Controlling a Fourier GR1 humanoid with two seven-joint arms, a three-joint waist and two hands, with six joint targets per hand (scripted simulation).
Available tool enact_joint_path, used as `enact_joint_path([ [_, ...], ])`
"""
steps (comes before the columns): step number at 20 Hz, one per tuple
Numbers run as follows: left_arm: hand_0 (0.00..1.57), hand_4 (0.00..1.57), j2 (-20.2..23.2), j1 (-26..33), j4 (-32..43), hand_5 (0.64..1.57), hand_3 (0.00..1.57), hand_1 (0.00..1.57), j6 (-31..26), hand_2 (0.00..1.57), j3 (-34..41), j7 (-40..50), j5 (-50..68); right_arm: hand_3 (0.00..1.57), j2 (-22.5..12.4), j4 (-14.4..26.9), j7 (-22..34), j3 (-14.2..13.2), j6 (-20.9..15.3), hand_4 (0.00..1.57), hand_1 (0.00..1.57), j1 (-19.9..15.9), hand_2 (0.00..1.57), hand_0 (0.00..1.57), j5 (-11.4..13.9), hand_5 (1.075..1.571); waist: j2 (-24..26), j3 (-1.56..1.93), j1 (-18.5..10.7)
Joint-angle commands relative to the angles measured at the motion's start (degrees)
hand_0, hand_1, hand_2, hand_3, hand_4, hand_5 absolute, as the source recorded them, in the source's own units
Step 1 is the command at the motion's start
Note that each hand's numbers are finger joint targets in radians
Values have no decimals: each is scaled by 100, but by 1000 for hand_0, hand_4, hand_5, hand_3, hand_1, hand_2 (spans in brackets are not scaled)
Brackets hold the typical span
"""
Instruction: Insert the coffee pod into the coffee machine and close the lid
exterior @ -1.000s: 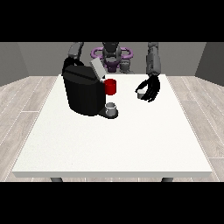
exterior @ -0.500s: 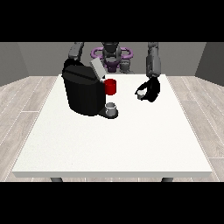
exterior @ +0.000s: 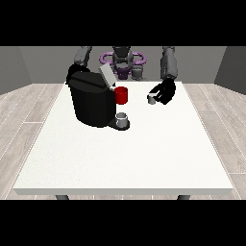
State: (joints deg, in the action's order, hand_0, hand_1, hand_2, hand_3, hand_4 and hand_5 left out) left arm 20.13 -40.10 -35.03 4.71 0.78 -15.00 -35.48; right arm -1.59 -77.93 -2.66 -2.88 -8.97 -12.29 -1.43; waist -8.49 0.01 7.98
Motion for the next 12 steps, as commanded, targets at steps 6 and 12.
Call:
enact_joint_path([
  [6,1256,545,13,-684,-501,1571,1292,1256,-964,1331,-98,298,20,0,-168,651,-65,-204,114,490,0,-116,0,0,-75,1571,401,1,-180],
  [12,1252,573,457,-1106,-491,1571,1292,1252,-1188,1329,298,0,193,0,40,684,-813,-60,194,456,0,-78,0,0,-47,1571,-87,0,79],
])
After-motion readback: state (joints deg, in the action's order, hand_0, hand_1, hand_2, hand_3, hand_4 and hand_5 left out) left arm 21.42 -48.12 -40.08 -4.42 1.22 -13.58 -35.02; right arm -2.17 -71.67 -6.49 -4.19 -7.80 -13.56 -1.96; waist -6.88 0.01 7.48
